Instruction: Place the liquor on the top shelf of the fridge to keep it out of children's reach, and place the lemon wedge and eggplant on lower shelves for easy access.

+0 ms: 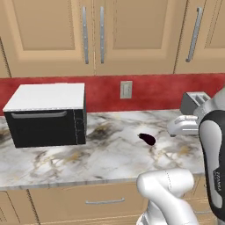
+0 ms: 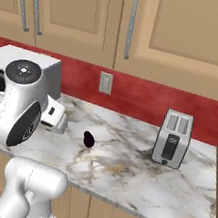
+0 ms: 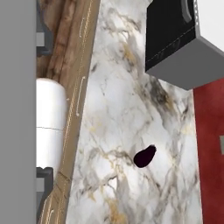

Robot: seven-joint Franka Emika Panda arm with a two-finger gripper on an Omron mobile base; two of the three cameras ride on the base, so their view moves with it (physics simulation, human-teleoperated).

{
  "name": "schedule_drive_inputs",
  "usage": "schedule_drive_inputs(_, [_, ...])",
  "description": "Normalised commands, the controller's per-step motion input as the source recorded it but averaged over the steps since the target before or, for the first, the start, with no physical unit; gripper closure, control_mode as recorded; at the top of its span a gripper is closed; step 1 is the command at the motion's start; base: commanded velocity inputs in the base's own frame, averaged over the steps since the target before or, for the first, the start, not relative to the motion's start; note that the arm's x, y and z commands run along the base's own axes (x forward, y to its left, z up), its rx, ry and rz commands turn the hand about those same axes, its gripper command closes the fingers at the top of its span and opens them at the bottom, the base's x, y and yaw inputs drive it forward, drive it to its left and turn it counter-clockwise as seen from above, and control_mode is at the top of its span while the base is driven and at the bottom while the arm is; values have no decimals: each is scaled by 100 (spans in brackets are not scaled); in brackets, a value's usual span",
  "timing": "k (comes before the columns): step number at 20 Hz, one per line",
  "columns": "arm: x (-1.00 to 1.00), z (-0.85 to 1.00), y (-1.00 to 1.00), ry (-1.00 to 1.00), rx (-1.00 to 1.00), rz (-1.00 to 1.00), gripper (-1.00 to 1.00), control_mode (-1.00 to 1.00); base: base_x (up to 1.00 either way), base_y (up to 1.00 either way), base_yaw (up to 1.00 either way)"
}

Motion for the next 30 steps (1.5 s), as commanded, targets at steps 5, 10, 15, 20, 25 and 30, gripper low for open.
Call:
schedule_drive_inputs(5, [61, -43, -2, 0, 0, 0, -100, -100, 0, 0, 0])
schedule_drive_inputs(10, [59, -53, -12, 1, 0, 0, -100, -100, 0, 0, 0])
schedule_drive_inputs(15, [46, -55, -29, 9, -3, 0, -100, -100, 0, 0, 0])
schedule_drive_inputs(20, [27, -36, -38, 19, -14, 0, -100, -100, 0, 0, 0])
schedule_drive_inputs(25, [28, -13, -23, 11, -12, 0, -100, -100, 0, 0, 0])
schedule_drive_inputs(30, [31, 0, -1, 7, -2, 1, -100, -100, 0, 0, 0])
